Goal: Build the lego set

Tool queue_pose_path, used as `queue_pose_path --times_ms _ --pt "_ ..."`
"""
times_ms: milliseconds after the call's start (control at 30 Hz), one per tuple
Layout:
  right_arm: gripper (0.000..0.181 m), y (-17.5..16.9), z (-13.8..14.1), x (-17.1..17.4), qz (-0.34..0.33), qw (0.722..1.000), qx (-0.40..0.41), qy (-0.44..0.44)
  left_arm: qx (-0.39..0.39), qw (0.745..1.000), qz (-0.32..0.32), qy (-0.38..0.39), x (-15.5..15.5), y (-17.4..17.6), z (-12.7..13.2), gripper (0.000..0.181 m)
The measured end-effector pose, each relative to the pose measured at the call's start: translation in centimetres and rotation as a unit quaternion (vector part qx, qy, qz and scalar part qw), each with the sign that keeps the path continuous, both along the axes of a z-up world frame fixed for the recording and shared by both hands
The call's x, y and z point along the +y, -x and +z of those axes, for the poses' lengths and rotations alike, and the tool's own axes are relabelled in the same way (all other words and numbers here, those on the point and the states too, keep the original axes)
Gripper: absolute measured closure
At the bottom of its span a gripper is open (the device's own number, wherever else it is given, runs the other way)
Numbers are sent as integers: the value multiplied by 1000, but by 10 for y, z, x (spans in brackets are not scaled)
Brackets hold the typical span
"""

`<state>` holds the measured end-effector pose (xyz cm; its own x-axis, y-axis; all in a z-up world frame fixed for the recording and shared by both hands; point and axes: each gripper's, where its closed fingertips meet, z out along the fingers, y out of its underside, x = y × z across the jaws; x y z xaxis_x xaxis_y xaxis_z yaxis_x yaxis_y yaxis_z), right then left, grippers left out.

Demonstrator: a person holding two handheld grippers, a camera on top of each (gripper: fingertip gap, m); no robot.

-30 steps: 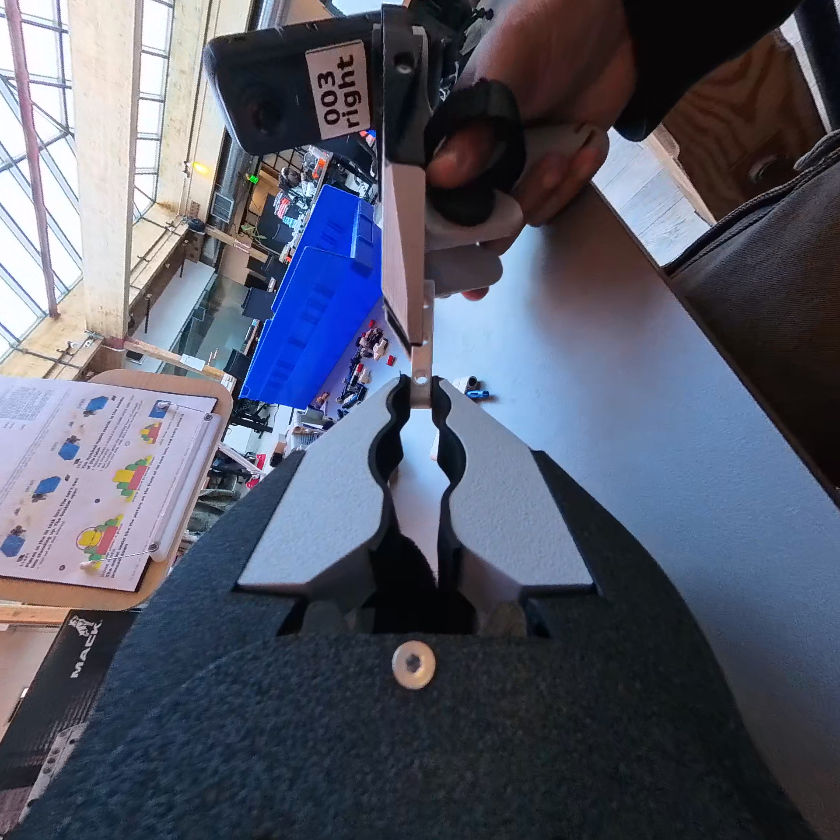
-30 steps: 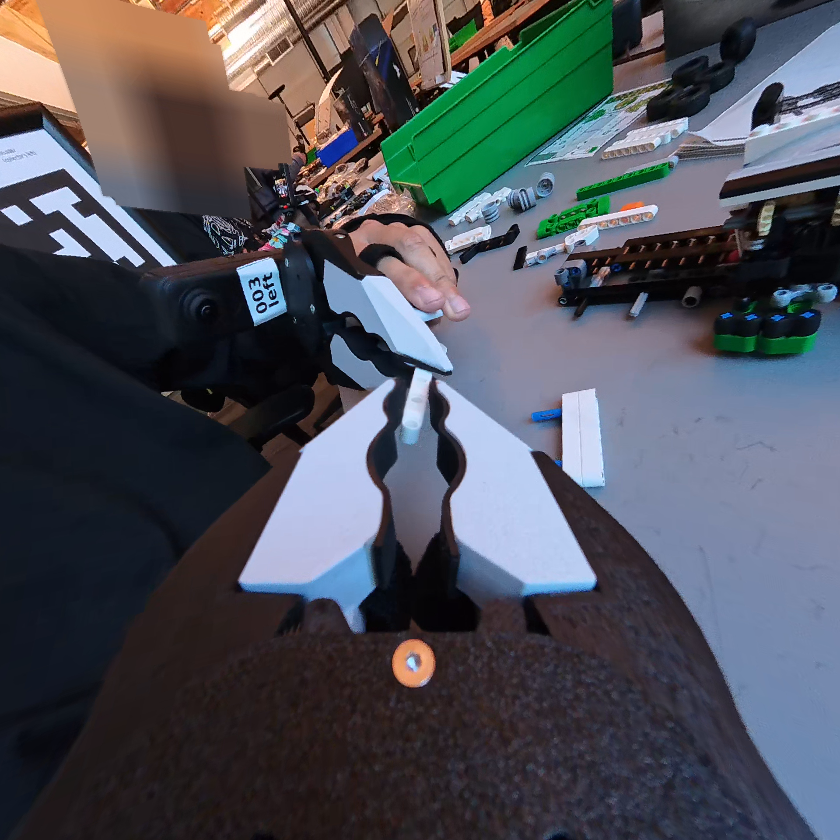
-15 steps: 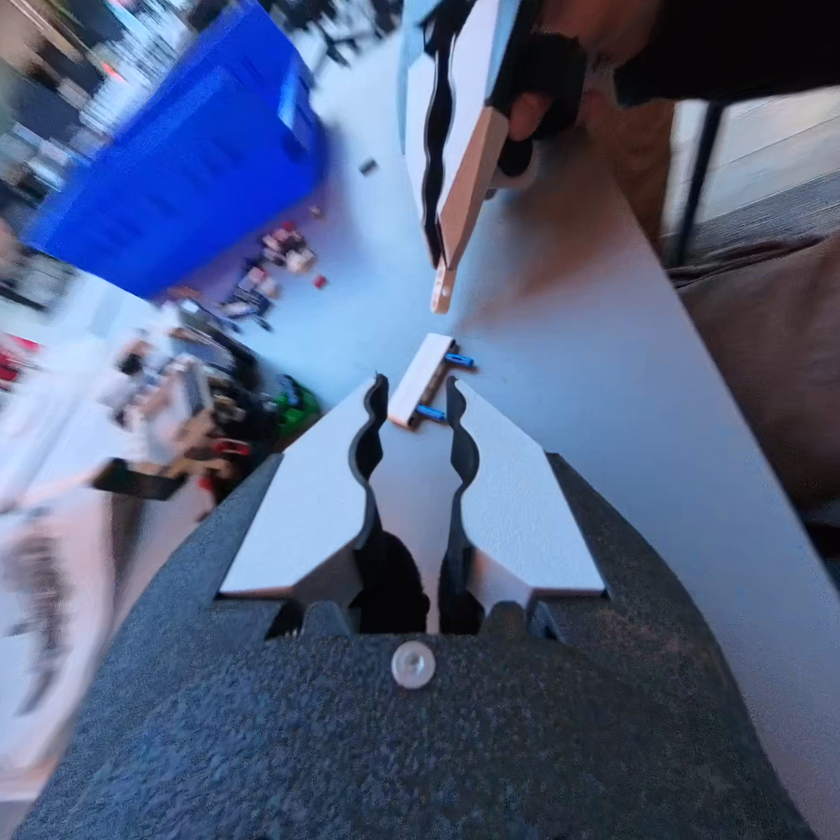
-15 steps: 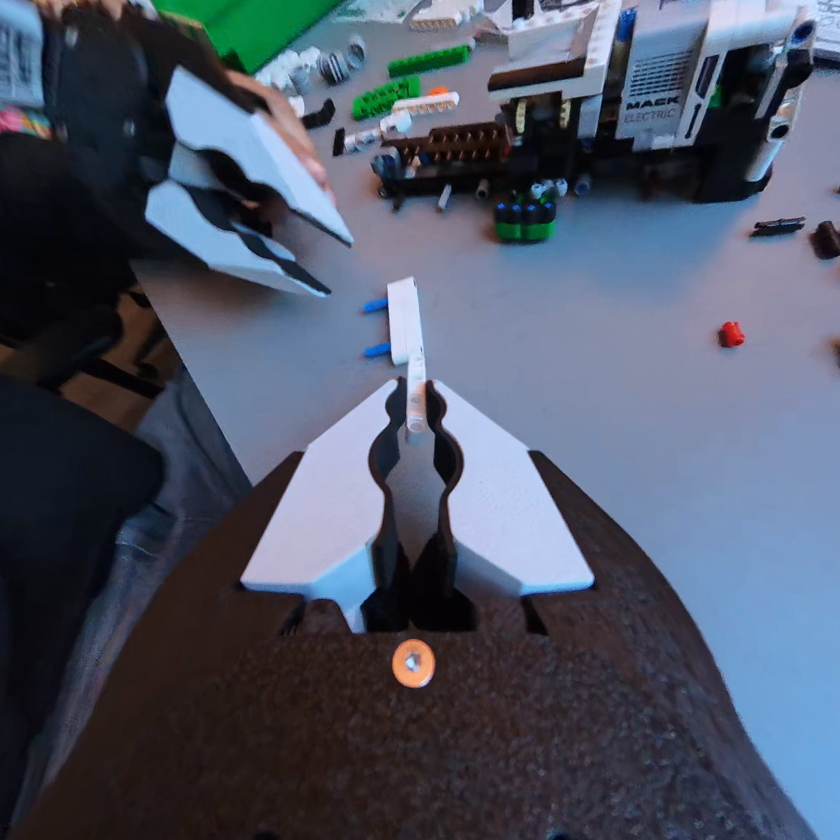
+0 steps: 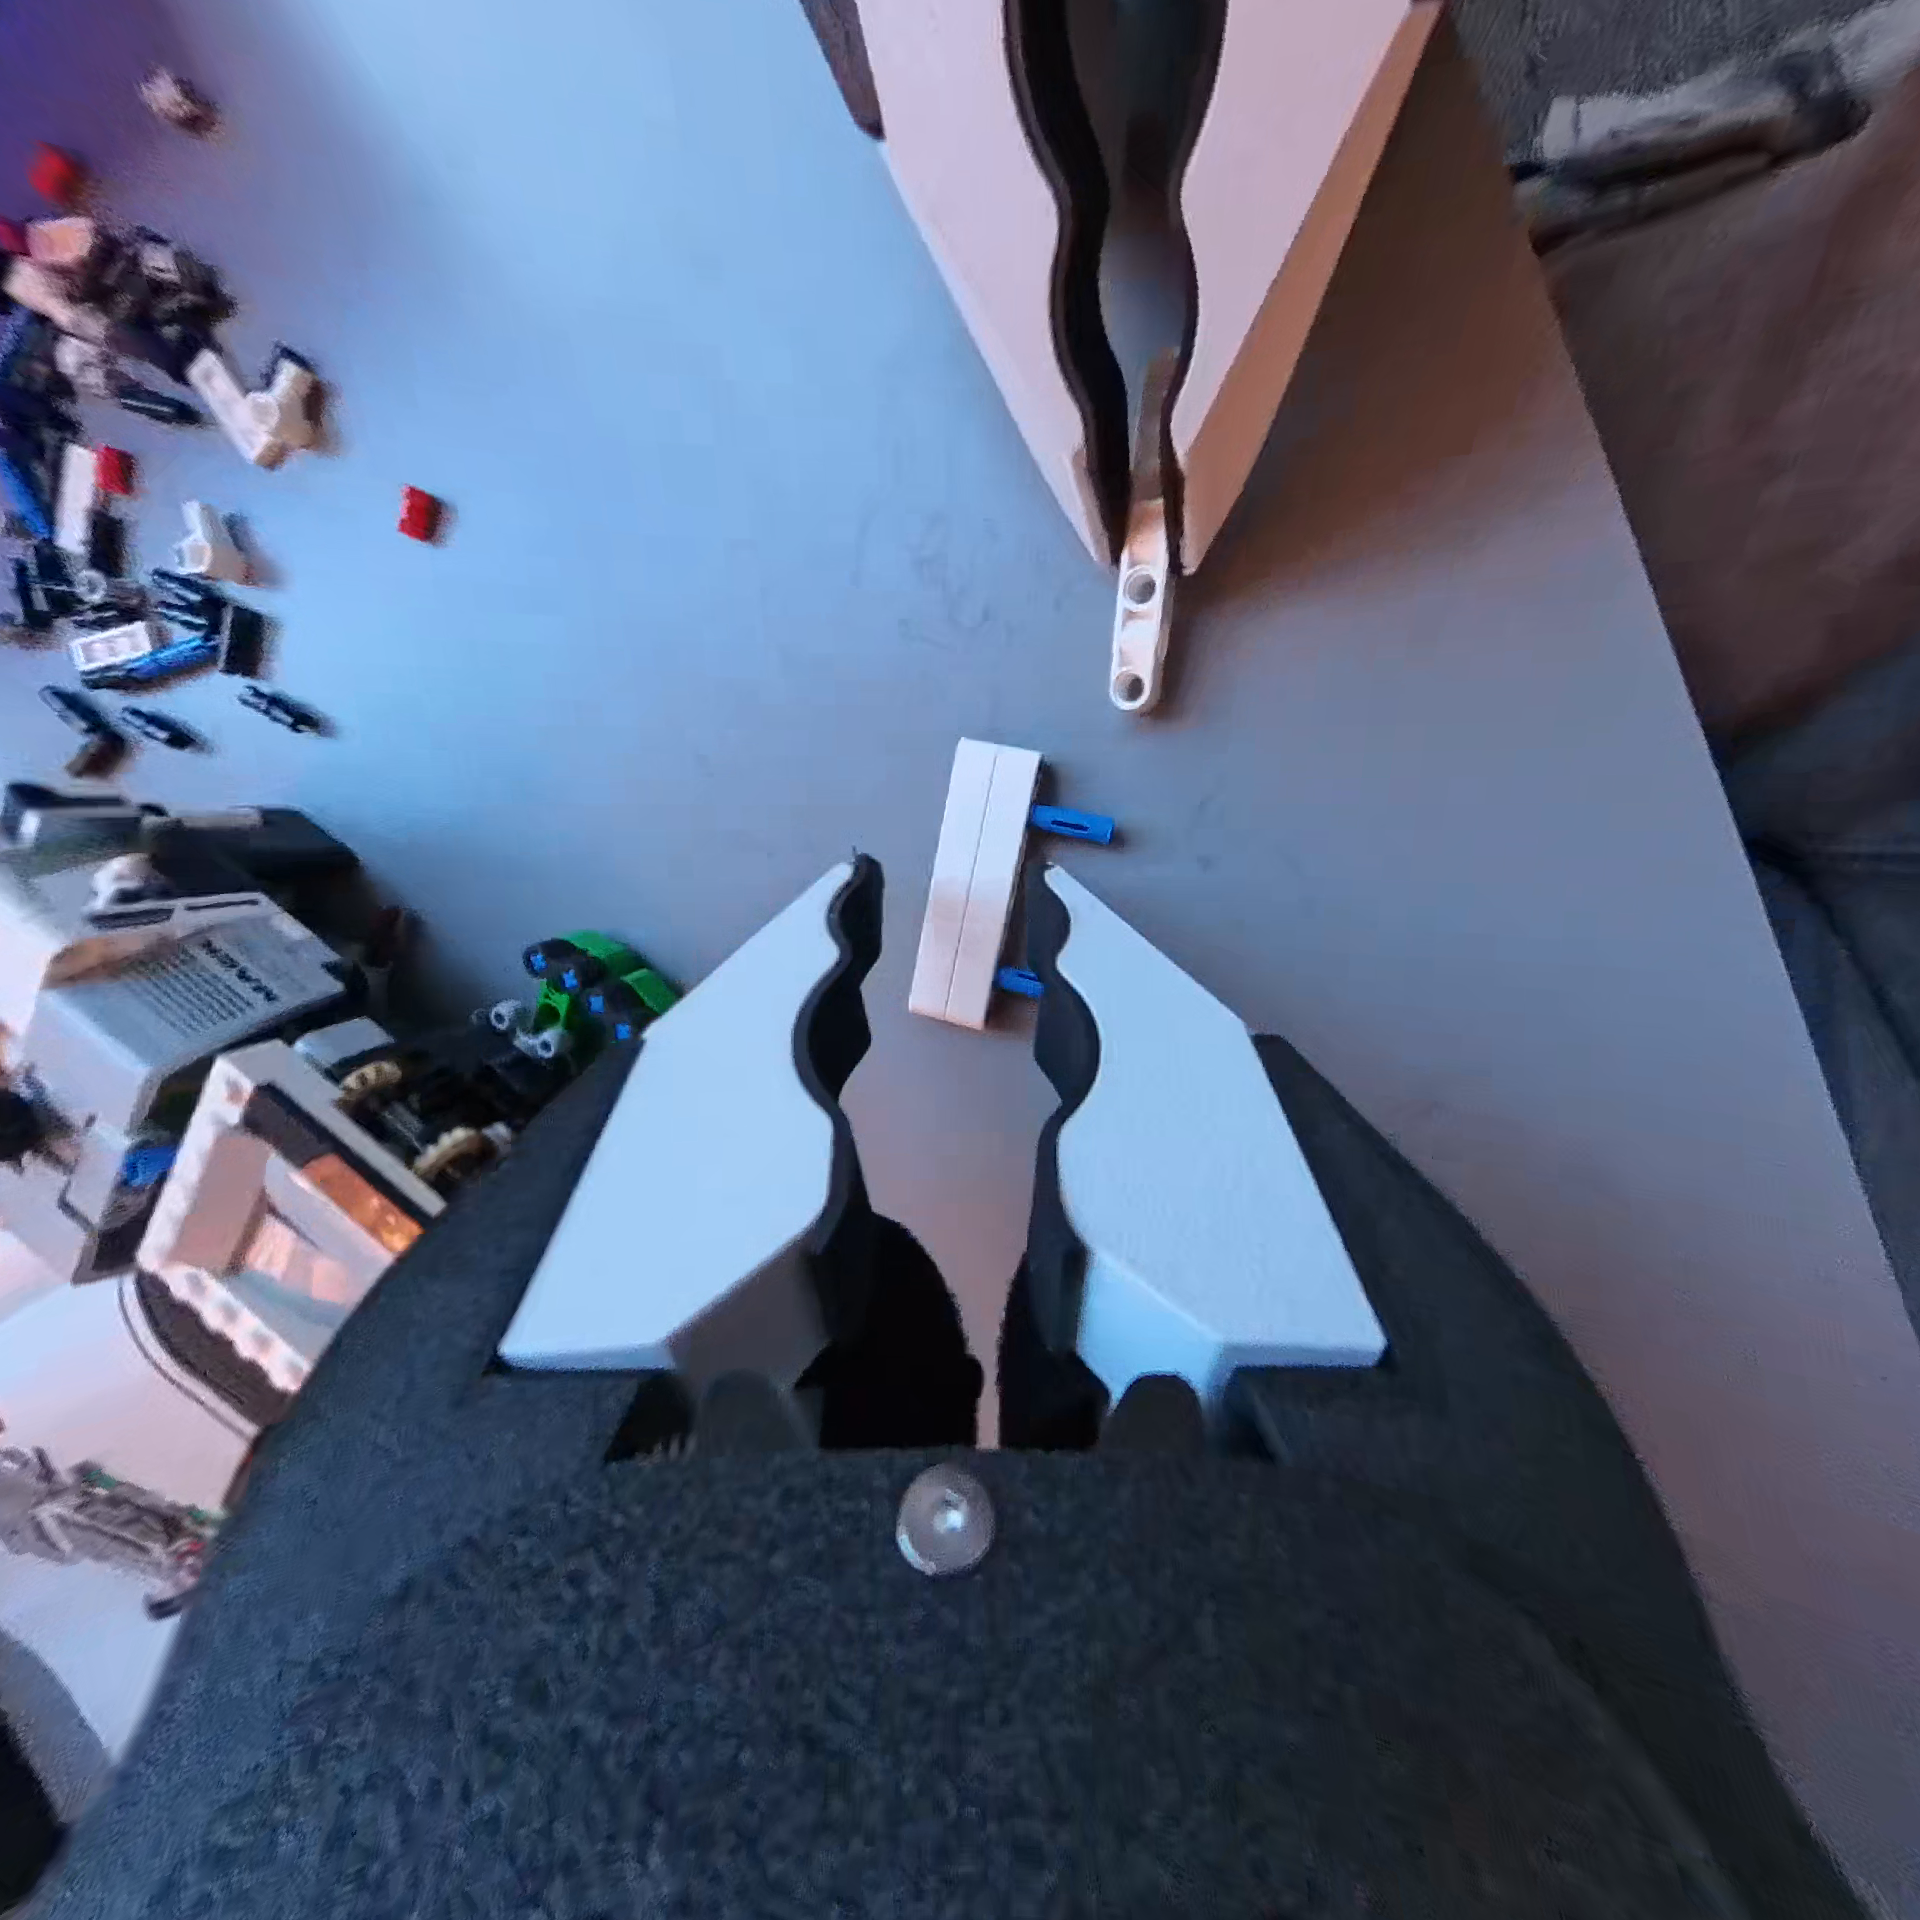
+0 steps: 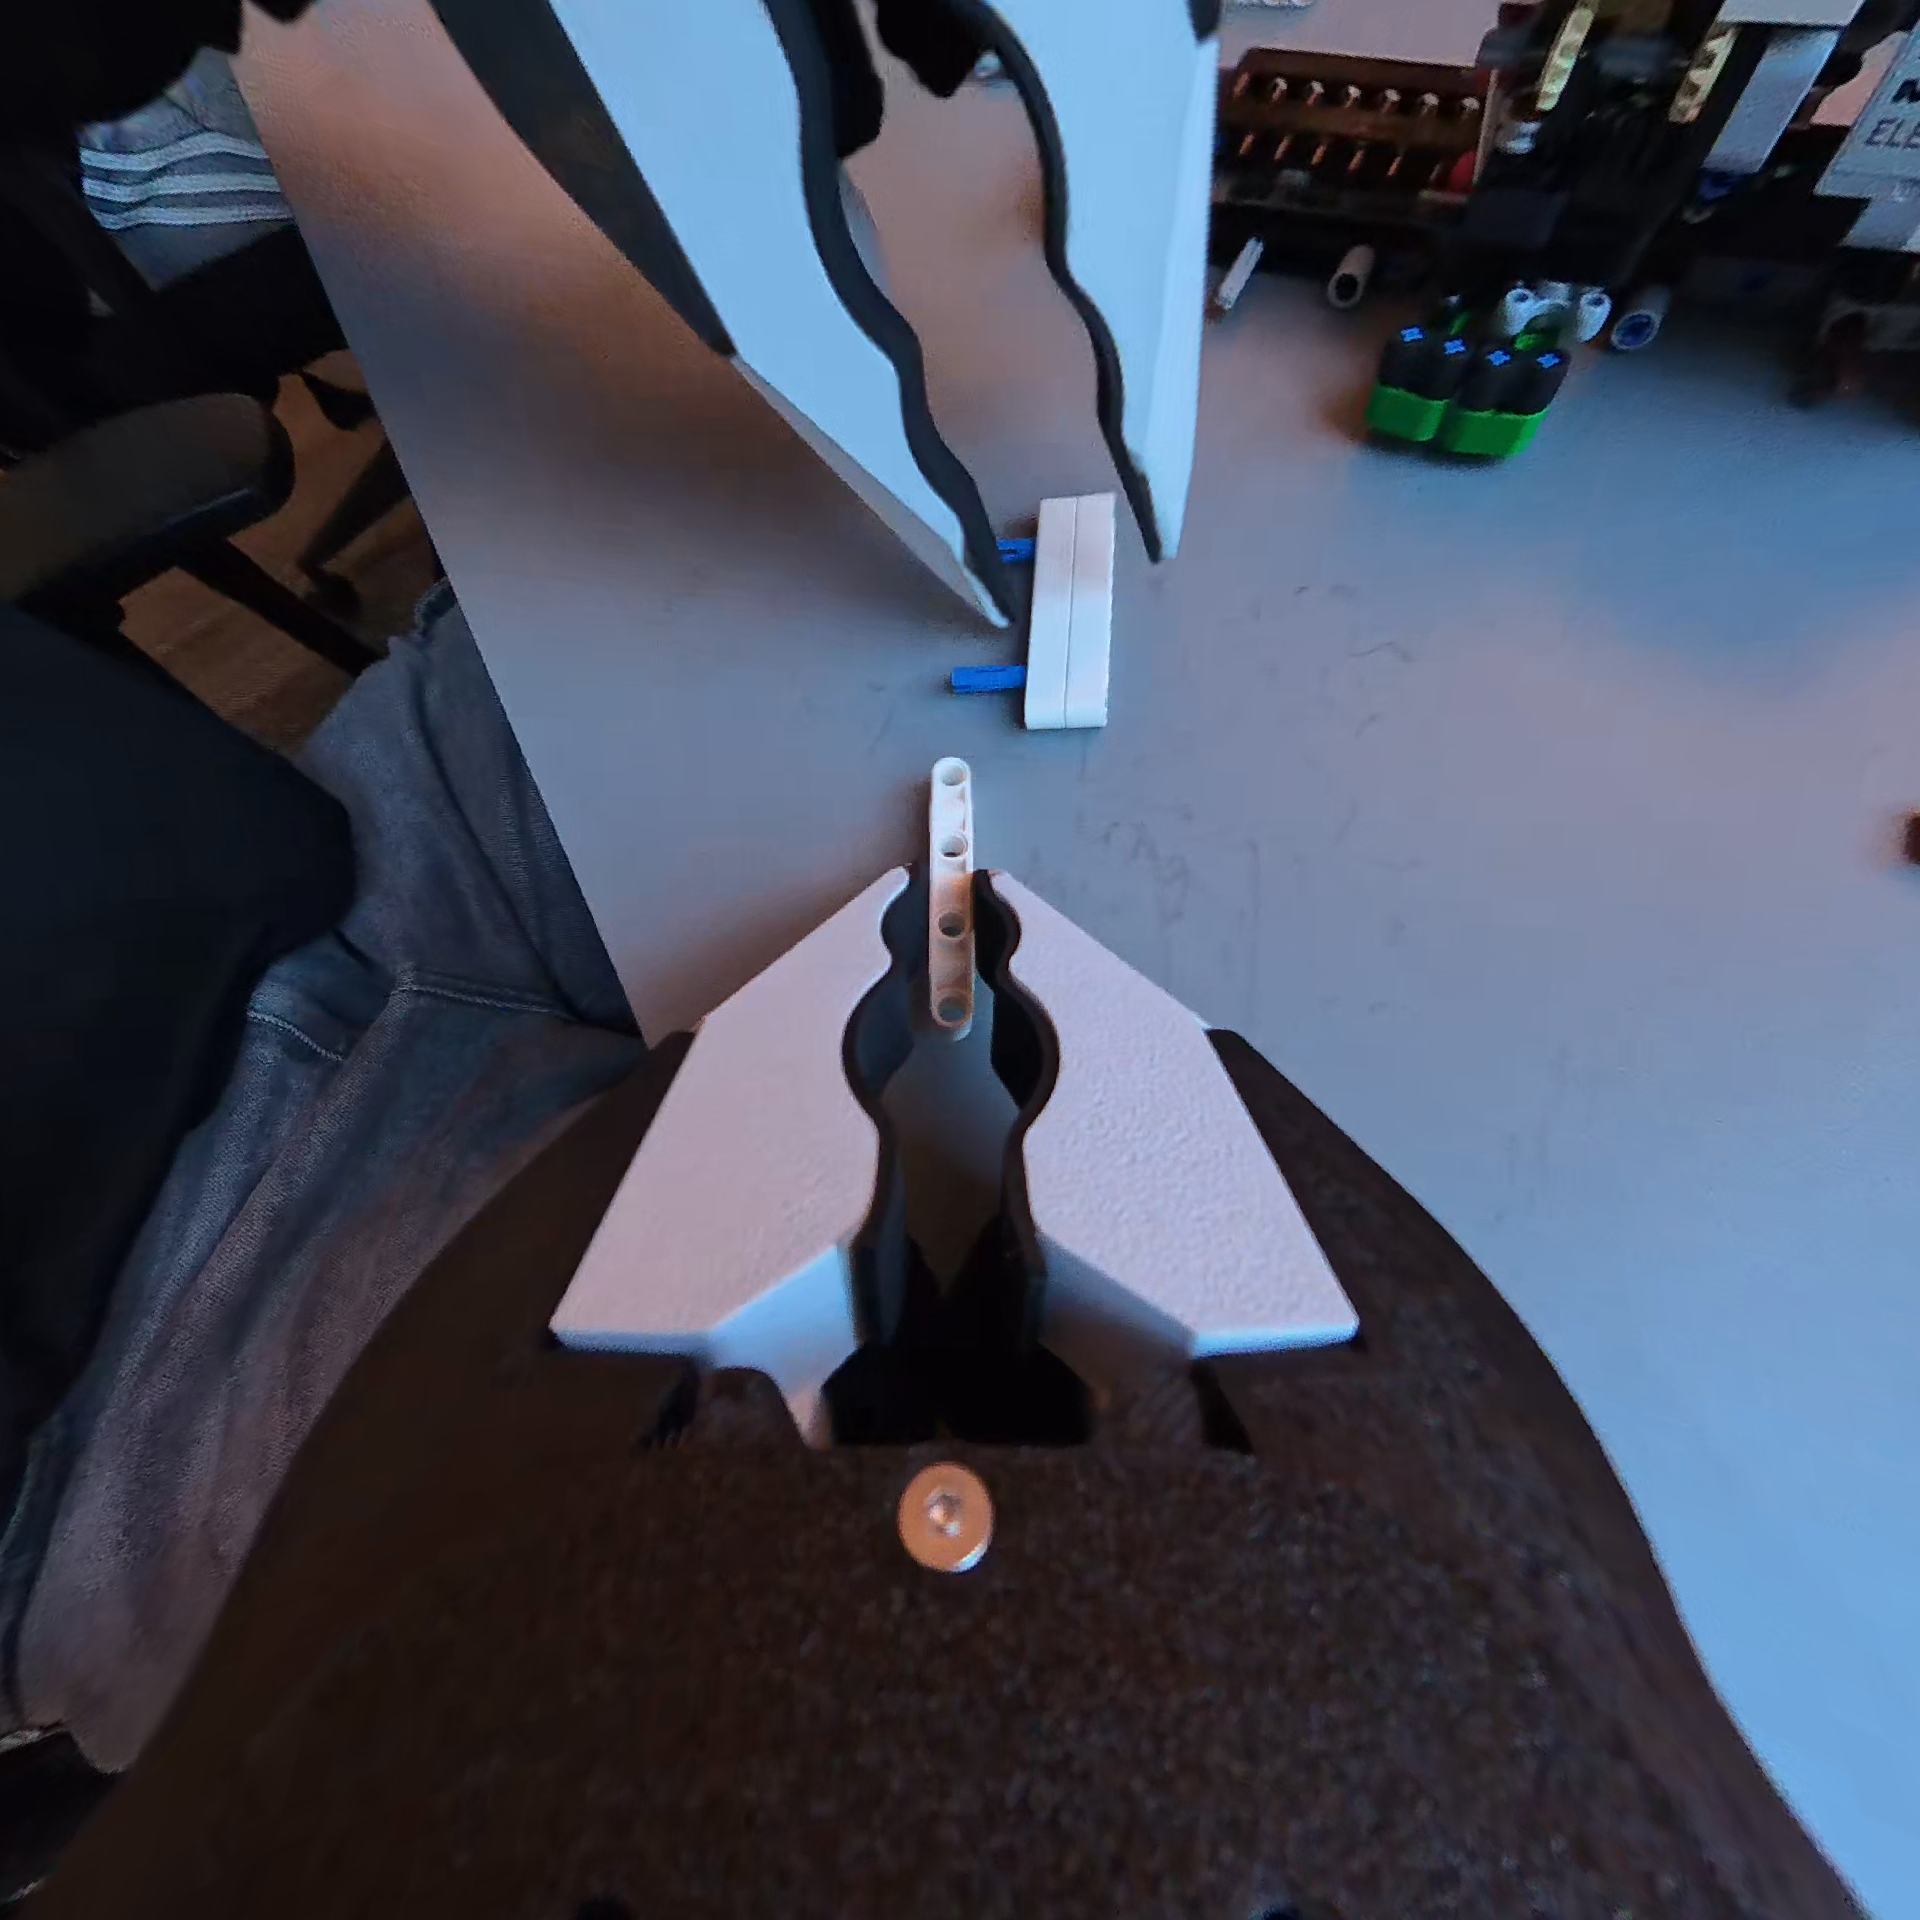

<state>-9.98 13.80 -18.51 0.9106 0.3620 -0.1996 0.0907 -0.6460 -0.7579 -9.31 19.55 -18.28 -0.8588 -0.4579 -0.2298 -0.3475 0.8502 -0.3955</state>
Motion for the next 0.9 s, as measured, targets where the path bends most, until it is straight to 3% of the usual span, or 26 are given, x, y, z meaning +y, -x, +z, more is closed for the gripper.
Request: queue_pose_path --times_ms 33,200,300,400,433,500,567,633,800,900 --pt "174 0 0 0 2 1000 1 0 15 1000 -3 -8 -1 -1 -2 155" --pt "171 0 5 -1 -2 1000 11 -14 79 997 -10 -18 -5 -2 -9 166" --pt "167 -6 22 0 -23 997 45 -65 48 999 19 -17 1 -14 -4 167" --pt "161 -28 48 5 -95 984 71 -134 -31 987 103 117 -8 -36 28 166" --pt "156 -35 58 8 -124 976 88 -155 -66 969 151 186 -8 -46 47 166" --pt "139 -34 76 15 -144 964 109 -196 -104 907 238 331 -5 -55 81 166" --pt "139 -30 81 25 -165 961 56 -212 -116 835 300 446 2 -56 105 166" --pt "140 -28 90 35 -200 951 18 -235 -116 781 326 519 2 -52 115 166" --pt "151 -33 108 44 -284 917 -43 -277 -86 711 332 614 -19 -42 123 167" --pt "165 -30 106 42 -277 918 -57 -277 -102 715 313 617 -30 -38 128 167"
